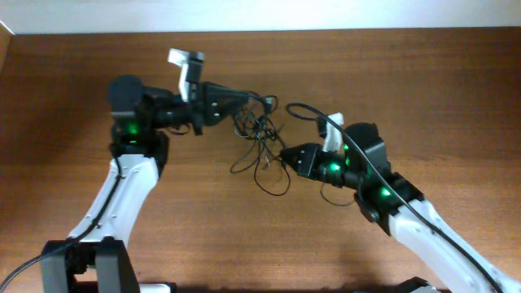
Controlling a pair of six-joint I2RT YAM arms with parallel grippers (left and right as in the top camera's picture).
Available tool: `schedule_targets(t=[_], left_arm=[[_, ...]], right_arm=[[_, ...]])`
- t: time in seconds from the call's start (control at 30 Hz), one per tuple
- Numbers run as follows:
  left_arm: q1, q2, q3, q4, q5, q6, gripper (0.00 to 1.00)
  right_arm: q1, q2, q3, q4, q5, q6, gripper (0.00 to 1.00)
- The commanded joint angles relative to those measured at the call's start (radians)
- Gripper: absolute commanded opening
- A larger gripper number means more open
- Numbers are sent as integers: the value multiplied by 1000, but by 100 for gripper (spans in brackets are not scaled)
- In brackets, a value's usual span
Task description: Untangle cables
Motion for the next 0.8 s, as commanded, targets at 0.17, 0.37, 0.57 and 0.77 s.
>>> schedule_targets(t=[0.17,0.37,0.57,0.77], left_arm=[[251,-24,22,-235,-209,-19,0],[132,-24,22,-472,-259,-281,0],[7,-24,22,-530,-253,-636,0],[1,-24,22,-692,-248,-934,0]], right_arm=[[-3,-399,-9,-330,631,-98,4],[-1,-400,-9,-240,358,-97,45],[-1,-211,-9,-84,125,-473,79],[12,-167,-9,31,29,-252,77]])
